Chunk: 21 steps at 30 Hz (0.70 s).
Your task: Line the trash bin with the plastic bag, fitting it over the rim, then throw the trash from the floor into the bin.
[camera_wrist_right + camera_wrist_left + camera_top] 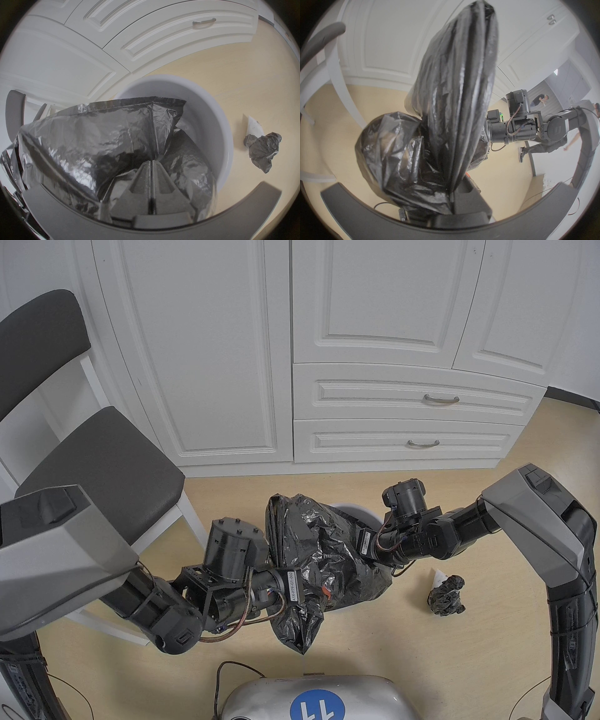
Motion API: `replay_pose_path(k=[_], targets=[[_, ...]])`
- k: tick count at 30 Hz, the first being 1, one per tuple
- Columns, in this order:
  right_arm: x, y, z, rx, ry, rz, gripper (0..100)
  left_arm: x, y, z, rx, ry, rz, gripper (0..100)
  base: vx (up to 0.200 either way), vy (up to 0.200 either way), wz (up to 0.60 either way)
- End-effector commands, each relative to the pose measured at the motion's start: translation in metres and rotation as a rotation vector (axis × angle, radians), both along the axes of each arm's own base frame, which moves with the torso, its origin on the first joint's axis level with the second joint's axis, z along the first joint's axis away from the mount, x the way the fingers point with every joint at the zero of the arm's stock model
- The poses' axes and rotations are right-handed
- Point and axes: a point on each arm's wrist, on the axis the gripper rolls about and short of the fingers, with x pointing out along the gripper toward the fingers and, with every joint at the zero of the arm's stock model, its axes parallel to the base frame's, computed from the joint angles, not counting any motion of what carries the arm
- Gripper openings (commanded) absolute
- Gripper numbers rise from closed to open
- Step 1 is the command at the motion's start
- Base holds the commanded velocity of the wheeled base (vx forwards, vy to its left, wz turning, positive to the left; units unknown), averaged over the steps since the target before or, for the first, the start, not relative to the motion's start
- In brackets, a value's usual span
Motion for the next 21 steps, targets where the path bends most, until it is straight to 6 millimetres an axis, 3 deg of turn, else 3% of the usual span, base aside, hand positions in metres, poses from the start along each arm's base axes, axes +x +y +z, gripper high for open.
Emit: replay_pose_path(k=[1,9,21], targets=[[0.001,-0.002,0.003,0.005,-0.011,-0.004,0,0.004,-0.013,0.015,0.018,-0.055,0.001,0,0.000,0.000,0.00],[-0.001,0.001,0.001,0.003,-0.006,0.002,0,0.006,-0.021,0.018,0.161,-0.076,0.020,0,0.000,0.000,0.00],[-0.001,0.002,0.000,0.014,-0.001,0.014,0,0.008,-0.027,0.012,0.212,-0.066,0.014,0,0.000,0.000,0.00]])
